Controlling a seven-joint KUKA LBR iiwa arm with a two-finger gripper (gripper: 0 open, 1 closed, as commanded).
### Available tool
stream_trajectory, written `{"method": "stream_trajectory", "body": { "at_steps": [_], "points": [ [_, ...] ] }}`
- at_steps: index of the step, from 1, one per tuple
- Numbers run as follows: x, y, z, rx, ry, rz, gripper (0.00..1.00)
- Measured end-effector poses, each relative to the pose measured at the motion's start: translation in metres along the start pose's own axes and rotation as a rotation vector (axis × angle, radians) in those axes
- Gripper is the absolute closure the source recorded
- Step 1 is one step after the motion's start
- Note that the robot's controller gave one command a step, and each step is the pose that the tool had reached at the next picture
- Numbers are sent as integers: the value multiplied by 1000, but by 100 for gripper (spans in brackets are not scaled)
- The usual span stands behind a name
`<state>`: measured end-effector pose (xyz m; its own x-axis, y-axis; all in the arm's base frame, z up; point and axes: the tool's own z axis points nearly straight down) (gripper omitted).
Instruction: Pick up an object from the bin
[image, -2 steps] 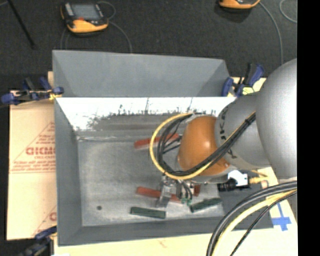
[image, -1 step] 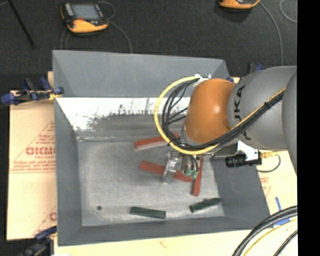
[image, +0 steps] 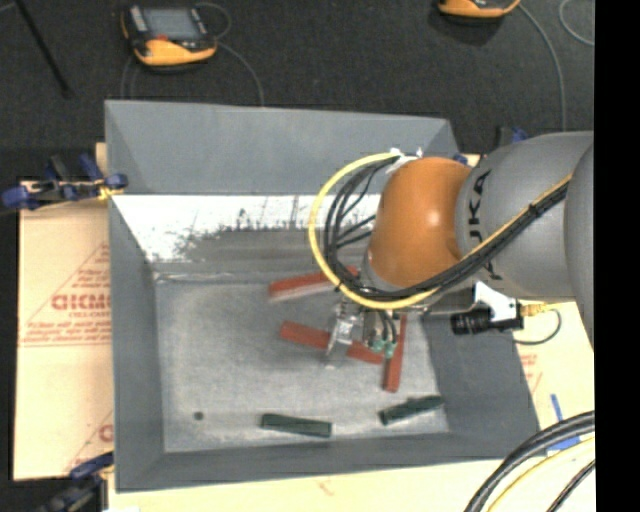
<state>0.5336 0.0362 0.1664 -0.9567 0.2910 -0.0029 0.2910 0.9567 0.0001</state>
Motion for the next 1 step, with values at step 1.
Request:
{"method": "stream_trajectory", "body": {
  "at_steps": [1],
  "points": [
    [-6, 4, -44, 2, 7, -1, 100]
  ]
}}
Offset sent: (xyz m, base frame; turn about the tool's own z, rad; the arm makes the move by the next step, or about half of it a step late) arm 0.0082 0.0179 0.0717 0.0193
